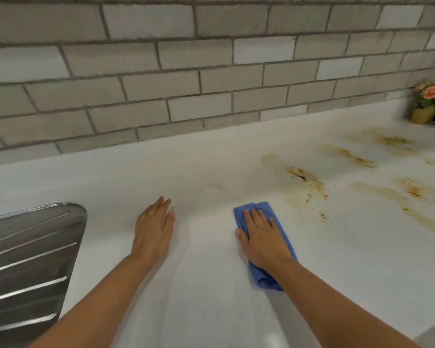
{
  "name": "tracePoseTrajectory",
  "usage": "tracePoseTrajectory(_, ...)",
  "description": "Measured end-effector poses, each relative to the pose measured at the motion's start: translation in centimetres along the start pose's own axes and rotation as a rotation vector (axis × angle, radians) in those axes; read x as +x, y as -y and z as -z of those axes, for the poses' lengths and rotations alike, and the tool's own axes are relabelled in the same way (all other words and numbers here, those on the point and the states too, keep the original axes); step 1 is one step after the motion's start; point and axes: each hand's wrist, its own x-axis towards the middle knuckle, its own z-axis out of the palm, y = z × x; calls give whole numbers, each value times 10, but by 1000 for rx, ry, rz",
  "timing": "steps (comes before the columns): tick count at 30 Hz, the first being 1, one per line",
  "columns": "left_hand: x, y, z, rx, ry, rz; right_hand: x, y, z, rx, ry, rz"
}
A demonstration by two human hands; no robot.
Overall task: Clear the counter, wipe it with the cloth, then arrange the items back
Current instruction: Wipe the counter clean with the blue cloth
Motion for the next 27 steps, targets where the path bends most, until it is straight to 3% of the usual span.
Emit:
tracePoseTrajectory(5,35,34,-1,98,109,56,65,22,3,1,18,76)
tracePoseTrajectory(10,74,47,-4,179,151,77,21,55,-13,95,36,398)
tracePoseTrajectory(15,86,57,-10,133,103,111,67,27,-6,70,-57,260)
tracePoseTrajectory(19,88,59,-14,144,112,103,128,41,-2,-38,52,59)
tracePoseTrajectory(21,87,60,-15,134,110,101,123,55,-7,-51,48,95)
tracePoseTrajectory(24,88,62,-14,110,103,104,68,67,-15,-30,-18,322)
tracePoseTrajectory(27,88,61,-14,114,105,104,46,53,-14,63,18,365)
